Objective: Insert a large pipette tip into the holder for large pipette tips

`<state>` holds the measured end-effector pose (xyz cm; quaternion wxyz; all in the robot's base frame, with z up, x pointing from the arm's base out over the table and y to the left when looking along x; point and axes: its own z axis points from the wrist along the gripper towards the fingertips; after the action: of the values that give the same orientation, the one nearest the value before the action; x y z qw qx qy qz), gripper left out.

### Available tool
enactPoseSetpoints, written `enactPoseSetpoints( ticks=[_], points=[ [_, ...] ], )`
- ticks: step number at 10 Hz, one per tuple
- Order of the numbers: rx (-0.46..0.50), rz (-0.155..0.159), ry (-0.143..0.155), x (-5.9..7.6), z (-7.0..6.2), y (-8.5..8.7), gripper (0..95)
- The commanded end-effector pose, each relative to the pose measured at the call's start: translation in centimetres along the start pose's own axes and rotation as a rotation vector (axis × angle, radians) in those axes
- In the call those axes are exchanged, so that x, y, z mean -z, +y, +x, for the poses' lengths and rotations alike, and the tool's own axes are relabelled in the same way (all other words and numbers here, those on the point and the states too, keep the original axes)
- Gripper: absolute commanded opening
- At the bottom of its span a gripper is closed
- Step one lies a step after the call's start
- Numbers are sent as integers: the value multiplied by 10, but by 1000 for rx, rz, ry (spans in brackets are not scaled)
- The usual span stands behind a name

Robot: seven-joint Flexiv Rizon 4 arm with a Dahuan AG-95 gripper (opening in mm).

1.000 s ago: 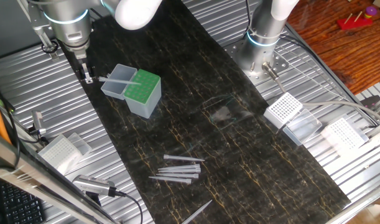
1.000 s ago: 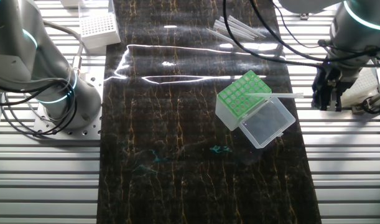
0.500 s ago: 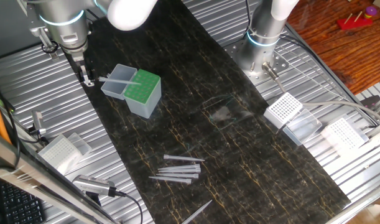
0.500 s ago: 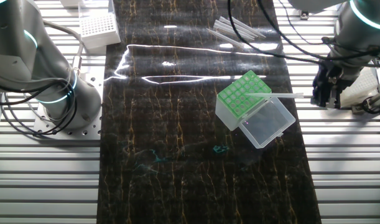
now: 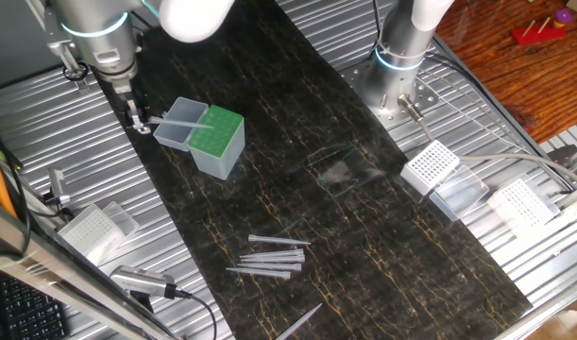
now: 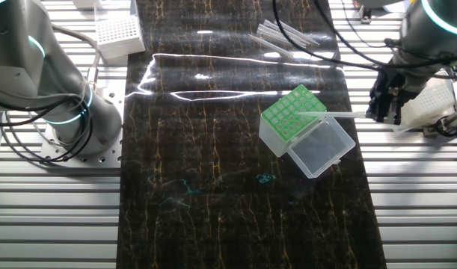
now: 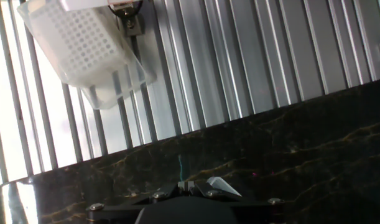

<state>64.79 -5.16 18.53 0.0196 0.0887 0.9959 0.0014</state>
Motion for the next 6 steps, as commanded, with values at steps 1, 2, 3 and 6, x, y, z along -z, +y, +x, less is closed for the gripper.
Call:
enactPoseSetpoints(
  ticks=[1, 2, 3, 6],
  points=[
    [2, 0, 7, 1, 0, 0, 0],
    [-3, -3, 23, 4, 3, 2, 0],
    [-6, -3, 33, 5, 5, 3, 0],
    [-17, -36, 63, 18, 19, 12, 0]
  ],
)
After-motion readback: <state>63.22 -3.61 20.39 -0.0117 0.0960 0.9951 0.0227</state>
